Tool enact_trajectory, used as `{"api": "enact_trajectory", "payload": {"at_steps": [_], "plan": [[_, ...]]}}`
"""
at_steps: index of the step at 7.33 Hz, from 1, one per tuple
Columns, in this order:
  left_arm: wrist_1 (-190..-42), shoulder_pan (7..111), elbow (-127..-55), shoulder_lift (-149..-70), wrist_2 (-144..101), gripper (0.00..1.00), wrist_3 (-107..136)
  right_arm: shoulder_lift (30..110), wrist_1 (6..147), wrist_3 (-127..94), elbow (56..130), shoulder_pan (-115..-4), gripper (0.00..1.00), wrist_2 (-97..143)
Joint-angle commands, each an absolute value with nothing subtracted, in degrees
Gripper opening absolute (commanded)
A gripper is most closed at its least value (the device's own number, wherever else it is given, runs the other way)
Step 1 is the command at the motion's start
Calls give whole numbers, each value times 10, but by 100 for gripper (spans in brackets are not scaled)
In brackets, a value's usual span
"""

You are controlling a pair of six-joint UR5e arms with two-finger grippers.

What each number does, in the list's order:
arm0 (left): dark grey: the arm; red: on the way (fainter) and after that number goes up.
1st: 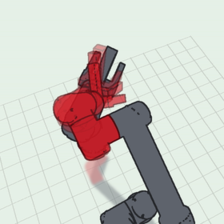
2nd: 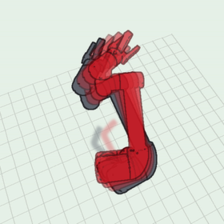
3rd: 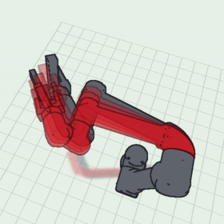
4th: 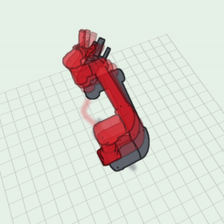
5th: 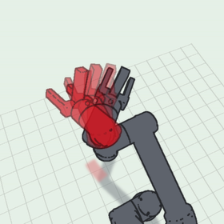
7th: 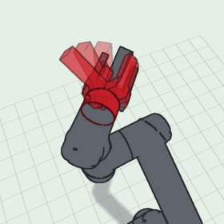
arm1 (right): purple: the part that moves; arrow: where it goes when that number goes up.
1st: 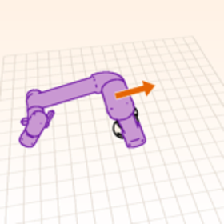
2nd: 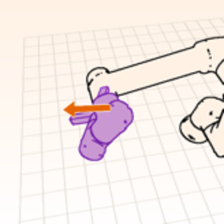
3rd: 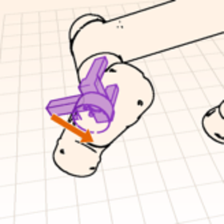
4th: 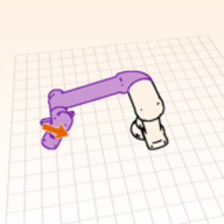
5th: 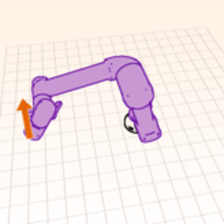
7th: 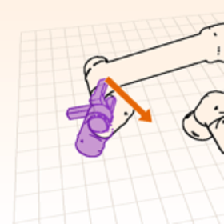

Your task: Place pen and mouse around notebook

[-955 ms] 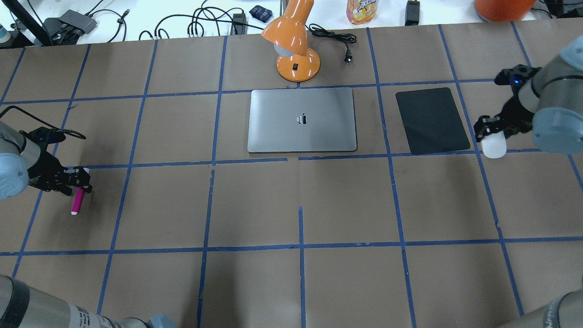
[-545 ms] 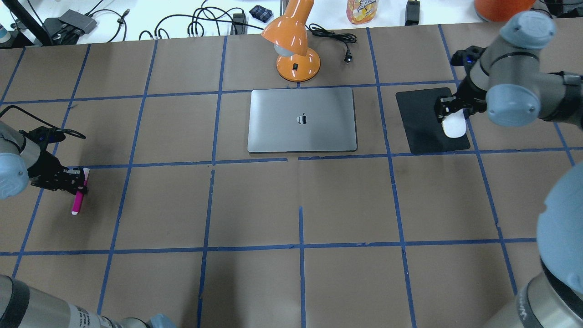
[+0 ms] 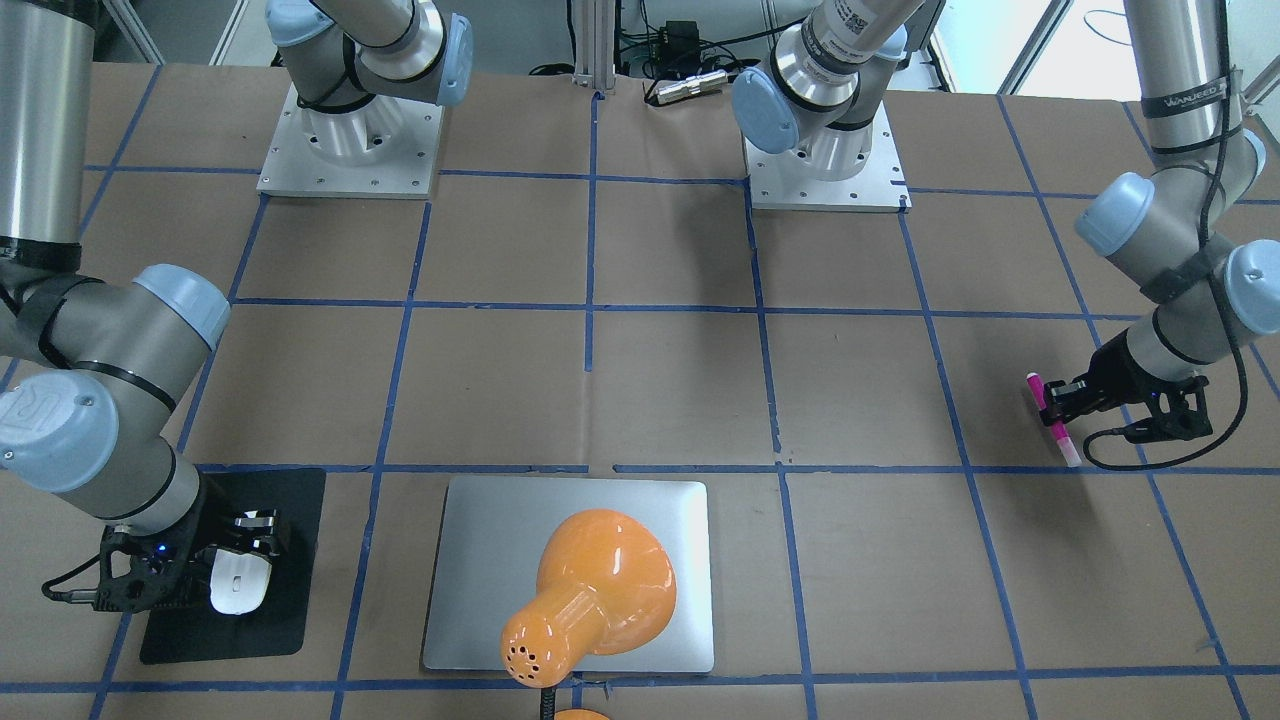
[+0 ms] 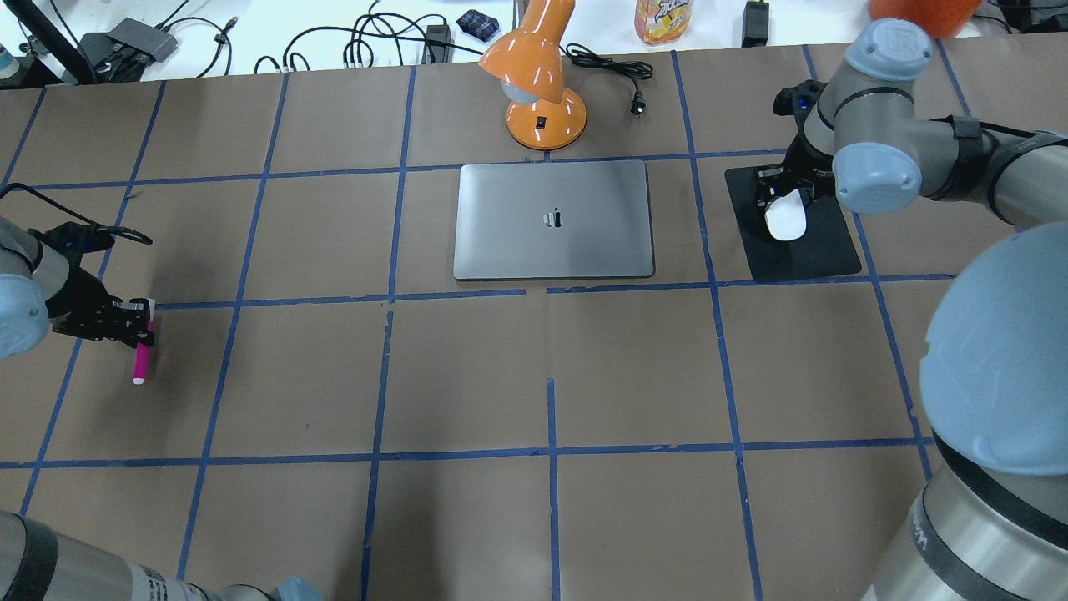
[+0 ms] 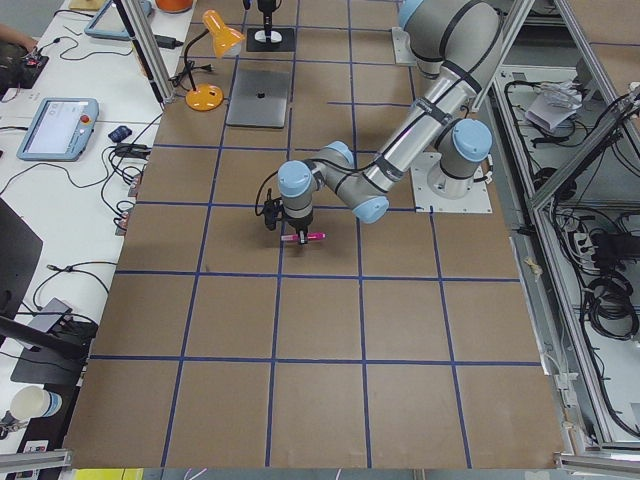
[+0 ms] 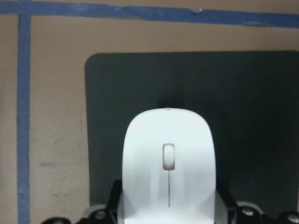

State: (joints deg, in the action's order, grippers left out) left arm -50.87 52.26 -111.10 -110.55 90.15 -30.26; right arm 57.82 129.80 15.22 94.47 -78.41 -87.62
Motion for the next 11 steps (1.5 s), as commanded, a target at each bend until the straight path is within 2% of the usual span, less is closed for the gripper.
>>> {"api": "enact_trajectory", "payload": {"at_steps": [1, 2, 3, 5, 6, 9, 11], "plan": [[-522, 600, -1086, -1084, 910, 0, -170, 572, 1300, 152, 943, -782, 61, -882], [-529, 633, -1086, -1078, 910, 0, -74, 572, 1300, 151, 944, -782, 69, -882], [-547, 665, -1086, -1073, 911, 0, 9, 572, 1300, 151, 944, -782, 98, -882], [-564, 718, -1086, -1064, 925, 0, 89, 580, 1289, 150, 940, -782, 100, -885], [-563, 745, -1087, -1061, 920, 0, 158, 611, 1253, 149, 934, -783, 100, -887], [-552, 886, -1090, -1063, 915, 0, 461, 724, 1042, 72, 857, -795, 100, -880], [-496, 970, -1090, -1077, 914, 0, 636, 768, 848, -14, 767, -841, 100, -886]]}}
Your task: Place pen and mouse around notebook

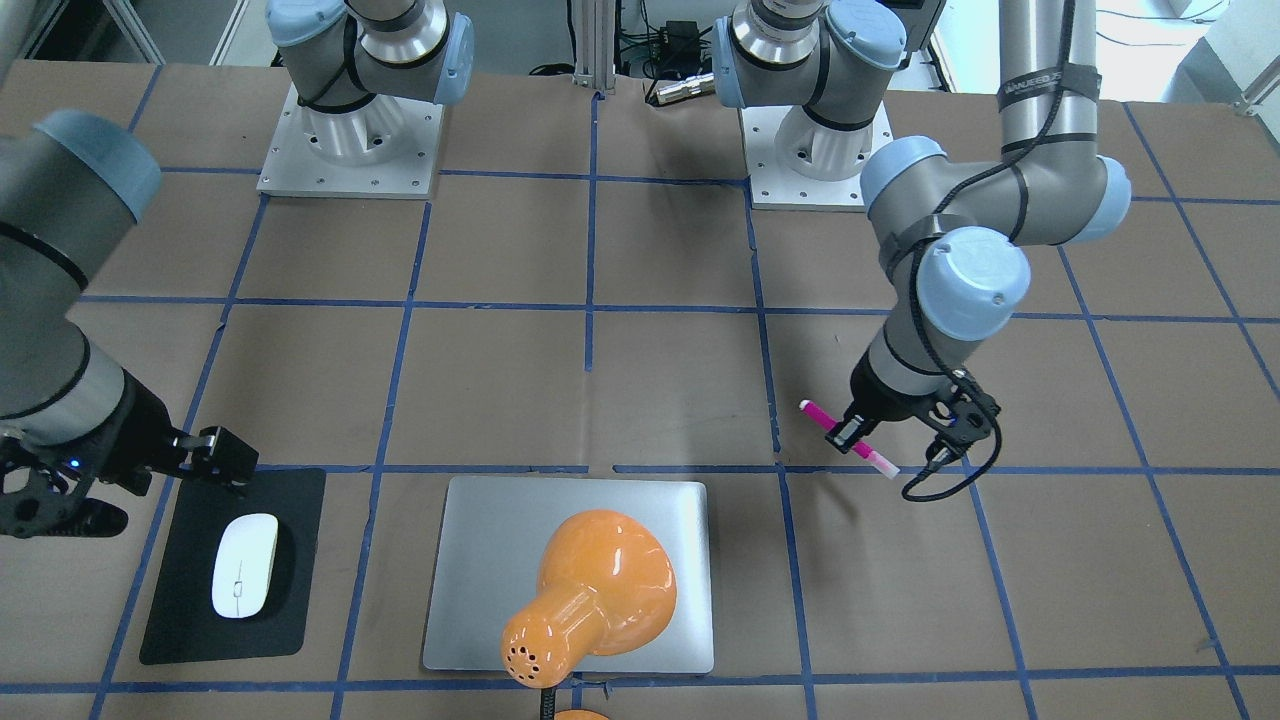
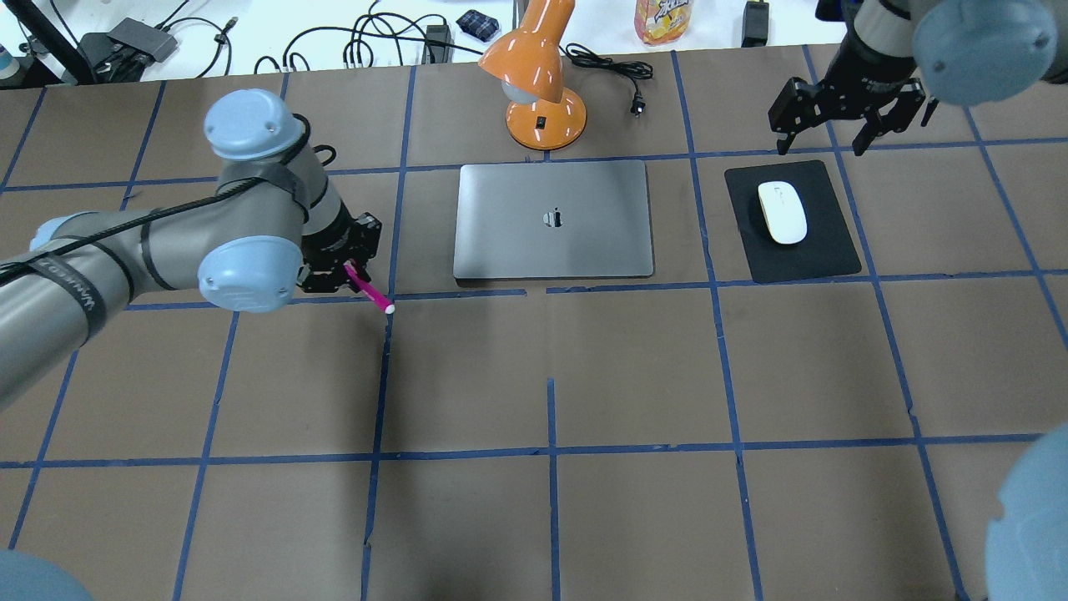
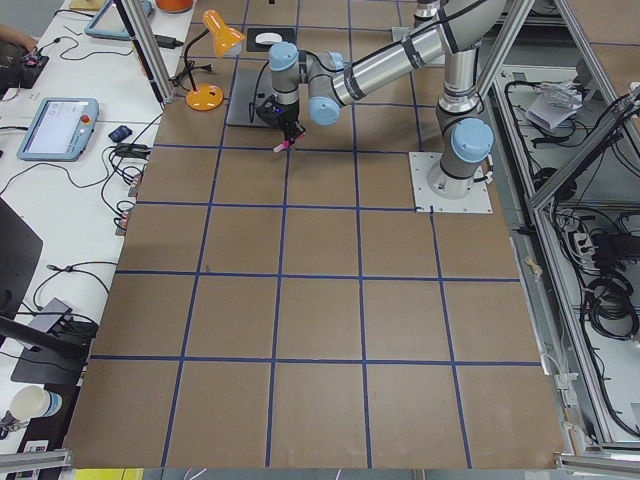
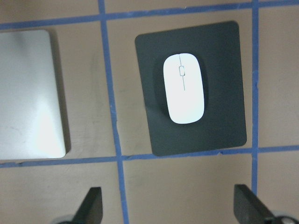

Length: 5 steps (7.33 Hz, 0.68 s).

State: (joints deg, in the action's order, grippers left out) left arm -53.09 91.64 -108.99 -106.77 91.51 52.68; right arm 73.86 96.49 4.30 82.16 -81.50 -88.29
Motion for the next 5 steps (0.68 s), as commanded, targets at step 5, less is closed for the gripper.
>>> {"api": "enact_trajectory", "payload": {"at_steps": [5], "plan": [[-428, 1108, -1089, -1116, 913, 0, 894, 881, 904, -112, 868, -930, 100, -894]]}}
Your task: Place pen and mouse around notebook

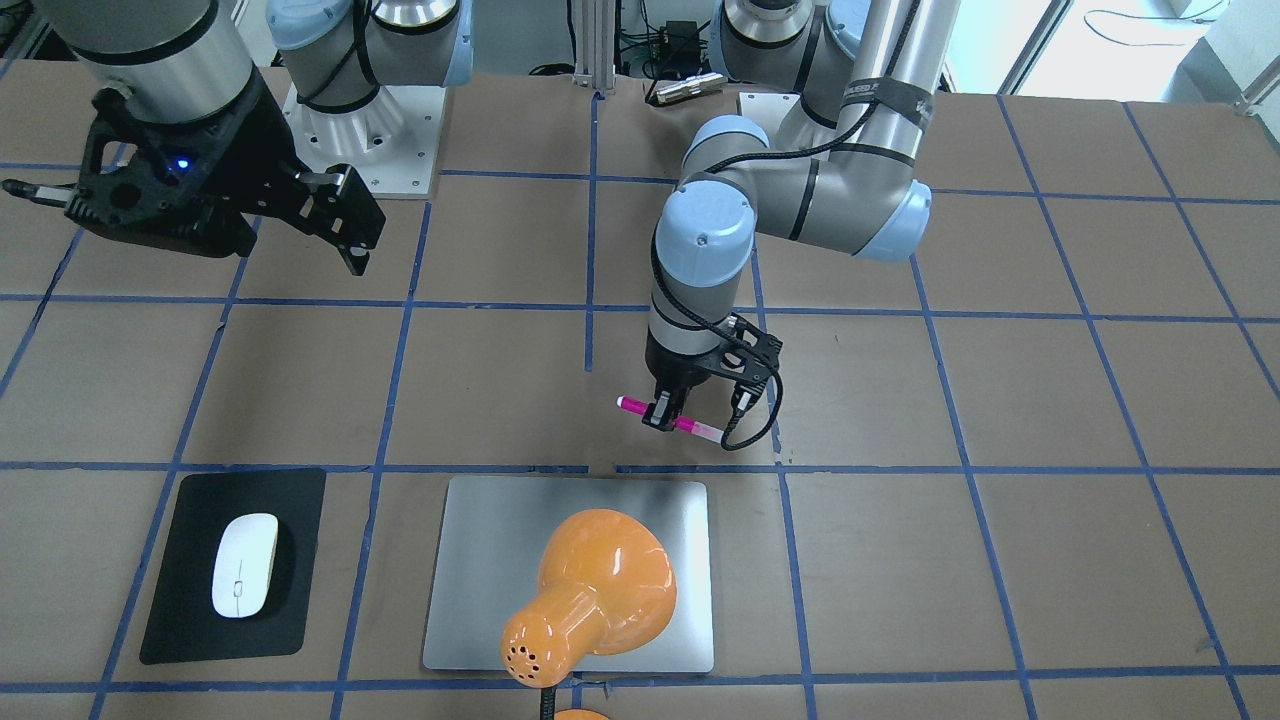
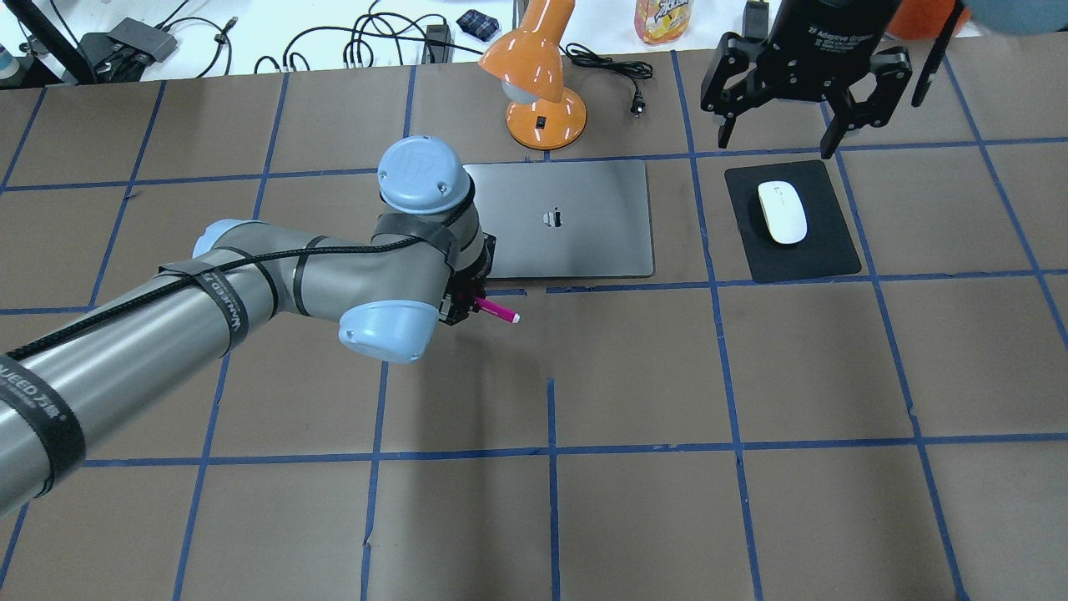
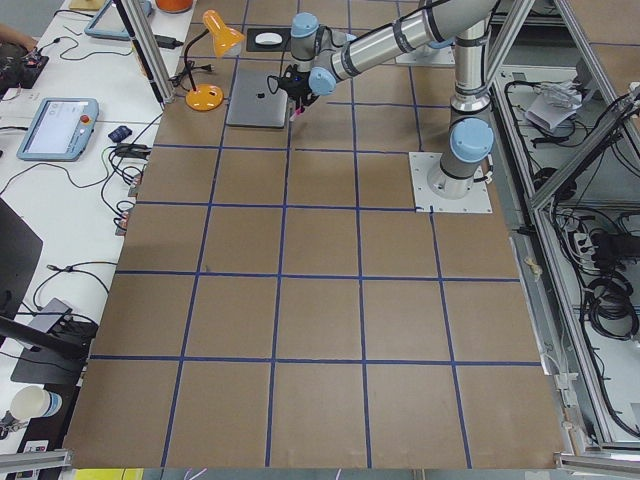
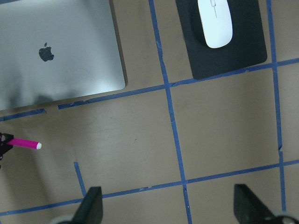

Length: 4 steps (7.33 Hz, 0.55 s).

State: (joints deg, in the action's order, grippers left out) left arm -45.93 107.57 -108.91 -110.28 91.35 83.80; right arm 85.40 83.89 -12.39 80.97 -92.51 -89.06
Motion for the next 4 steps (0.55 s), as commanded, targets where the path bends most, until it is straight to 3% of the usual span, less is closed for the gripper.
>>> {"api": "enact_trajectory", "payload": {"at_steps": [1, 4], "plan": [[-424, 1124, -1088, -1126, 913, 0, 926, 895, 963, -95, 895, -927, 100, -898], [-374, 1136, -1087, -1161, 881, 0, 972, 895, 962, -48, 897, -923, 100, -898]]}}
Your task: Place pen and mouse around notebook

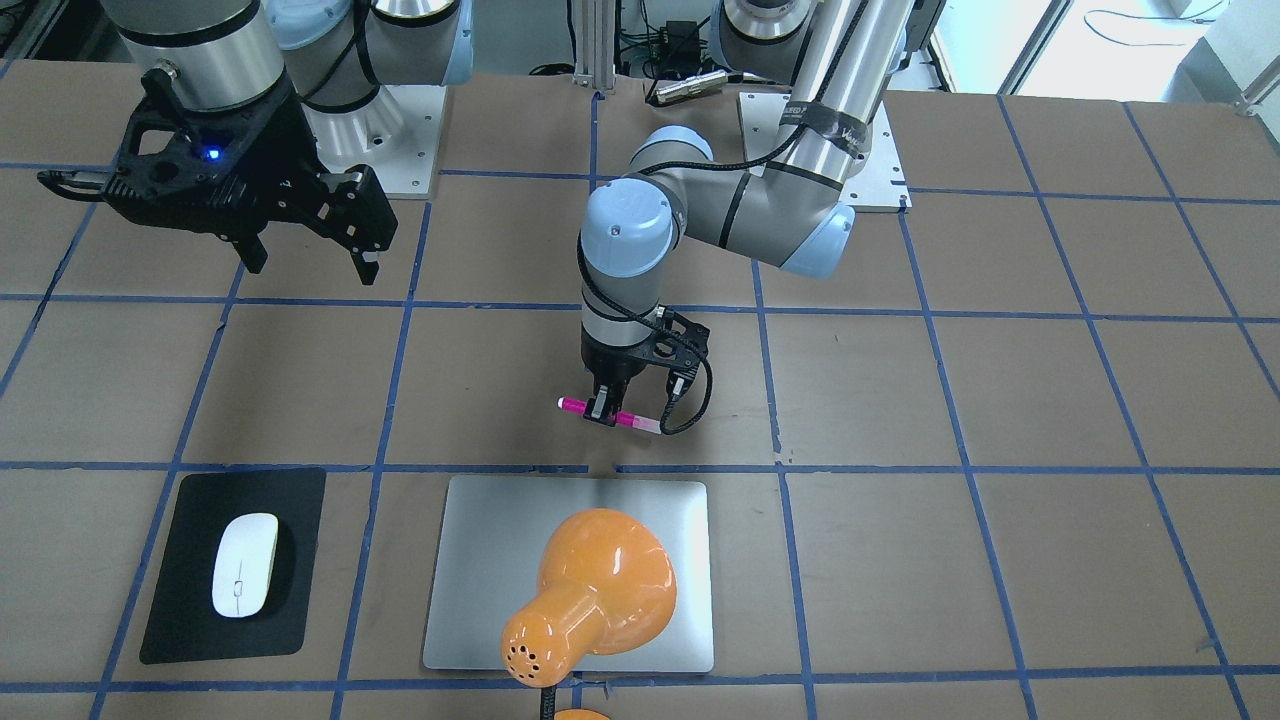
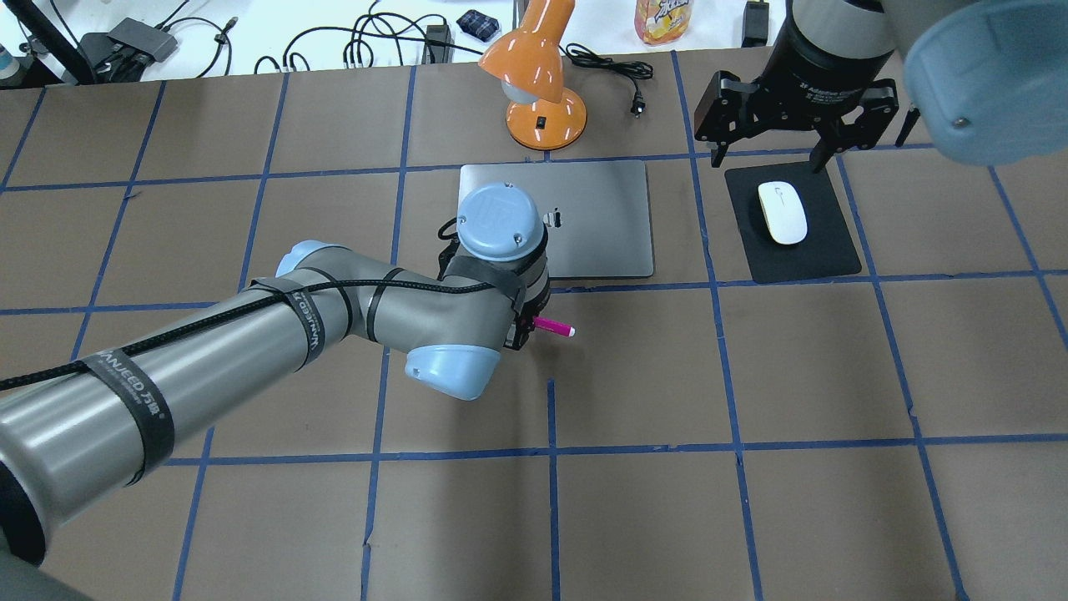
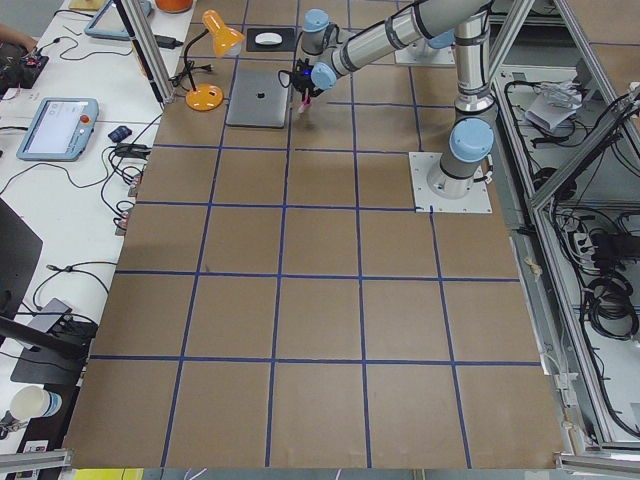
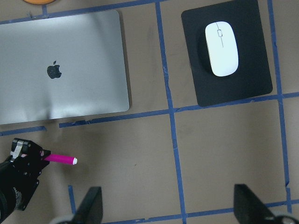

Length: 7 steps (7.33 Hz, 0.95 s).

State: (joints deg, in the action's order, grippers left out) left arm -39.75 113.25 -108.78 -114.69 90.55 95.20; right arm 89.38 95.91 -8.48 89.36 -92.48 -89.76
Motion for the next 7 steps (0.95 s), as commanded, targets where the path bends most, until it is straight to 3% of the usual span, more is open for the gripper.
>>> {"api": "enact_trajectory", "payload": {"at_steps": [1, 2, 3, 4, 7], "plan": [[-370, 1140, -1087, -1165, 873, 0, 984, 895, 948, -27, 894, -922, 100, -899], [-371, 1143, -1088, -1167, 873, 0, 985, 893, 905, -27, 877, -920, 100, -901], [-371, 1143, -1088, -1166, 873, 55, 983, 893, 889, -27, 868, -918, 100, -901], [-370, 1143, -1087, -1164, 874, 100, 975, 892, 889, -28, 861, -917, 100, -899], [-381, 1095, -1082, -1136, 858, 100, 810, 892, 889, -27, 867, -916, 100, -901]]}}
